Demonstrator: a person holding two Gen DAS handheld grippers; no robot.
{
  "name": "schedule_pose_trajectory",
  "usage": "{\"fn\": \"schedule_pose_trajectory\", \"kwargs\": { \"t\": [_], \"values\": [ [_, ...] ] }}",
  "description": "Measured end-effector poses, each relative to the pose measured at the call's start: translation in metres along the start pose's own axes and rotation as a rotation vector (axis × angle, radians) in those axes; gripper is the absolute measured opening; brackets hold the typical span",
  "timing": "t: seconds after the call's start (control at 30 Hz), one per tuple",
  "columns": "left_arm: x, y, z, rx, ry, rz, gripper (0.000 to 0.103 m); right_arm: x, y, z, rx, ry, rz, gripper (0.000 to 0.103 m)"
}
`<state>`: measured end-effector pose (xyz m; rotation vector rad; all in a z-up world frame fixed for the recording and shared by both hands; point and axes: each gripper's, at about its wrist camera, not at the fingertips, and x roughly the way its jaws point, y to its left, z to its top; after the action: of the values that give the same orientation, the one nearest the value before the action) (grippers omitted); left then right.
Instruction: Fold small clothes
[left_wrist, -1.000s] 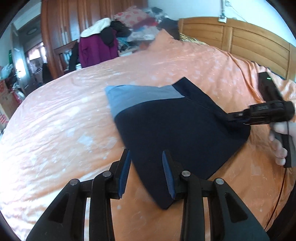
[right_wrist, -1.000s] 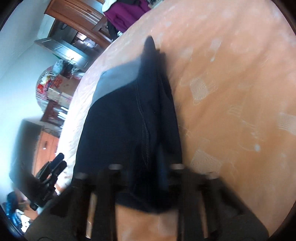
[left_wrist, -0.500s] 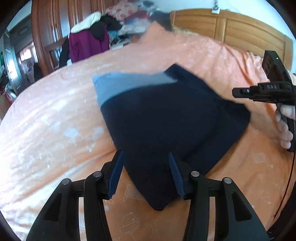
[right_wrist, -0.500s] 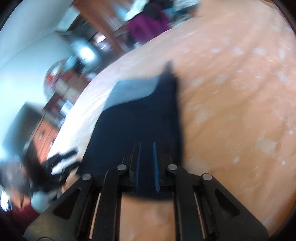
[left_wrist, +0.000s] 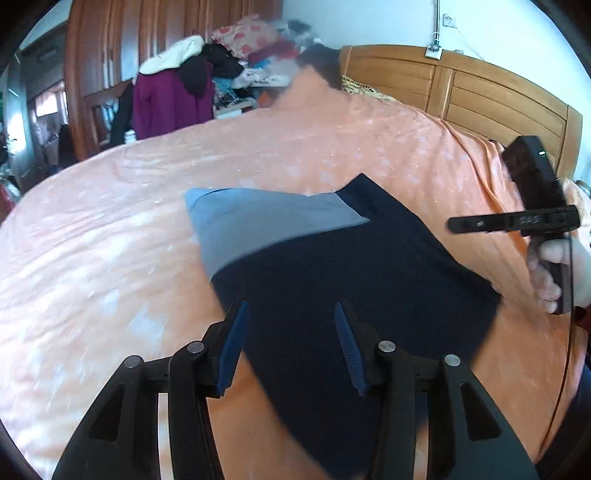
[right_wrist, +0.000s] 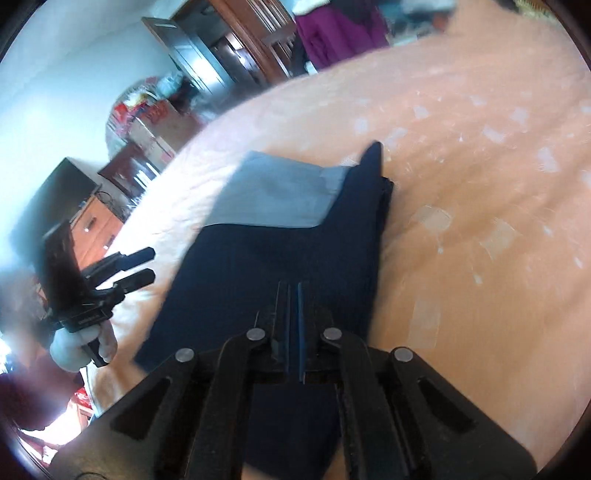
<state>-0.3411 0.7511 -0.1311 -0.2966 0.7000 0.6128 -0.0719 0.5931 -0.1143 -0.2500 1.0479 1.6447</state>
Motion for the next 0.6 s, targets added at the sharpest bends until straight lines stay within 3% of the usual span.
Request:
{"fn": "schedule_pose_trajectory", "kwargs": {
  "t": [0.1, 0.17, 0.27, 0.37, 0.47, 0.53, 0.6],
  "values": [
    [0.057, 0.015, 0.002, 0.029, 0.107, 0.031, 0.054, 0.036, -0.027, -0.001, 0.027, 0.105, -0.026, 0.0],
    [0.073, 0.03, -0.002, 0.003, 0.135, 0.023, 0.061, 0.034, -0.028, 0.0, 0.01, 0.11, -0.024, 0.0],
    [0.059, 0.034, 0.011, 0.02, 0.093, 0.013, 0.048, 0.013, -0.01, 0.016, -0.061, 0.049, 0.011, 0.003],
    [0.054, 0.043, 0.03, 0.004, 0.01, 0.001, 0.048, 0.02, -0.019, 0.05, -0.062, -0.01, 0.043, 0.003],
    [0.08, 0.056, 0.054, 0.014, -0.008, 0.02, 0.048, 0.053, -0.037, 0.075, -0.034, 0.008, 0.035, 0.004],
    [0.102, 0.062, 0.06, 0.024, 0.019, 0.054, 0.048, 0.082, -0.052, 0.086, -0.016, 0.053, 0.022, 0.0],
    [0.138, 0.075, 0.056, 0.025, 0.118, 0.119, 0.054, 0.105, -0.069, 0.084, 0.025, 0.102, 0.01, 0.0]
  ]
}}
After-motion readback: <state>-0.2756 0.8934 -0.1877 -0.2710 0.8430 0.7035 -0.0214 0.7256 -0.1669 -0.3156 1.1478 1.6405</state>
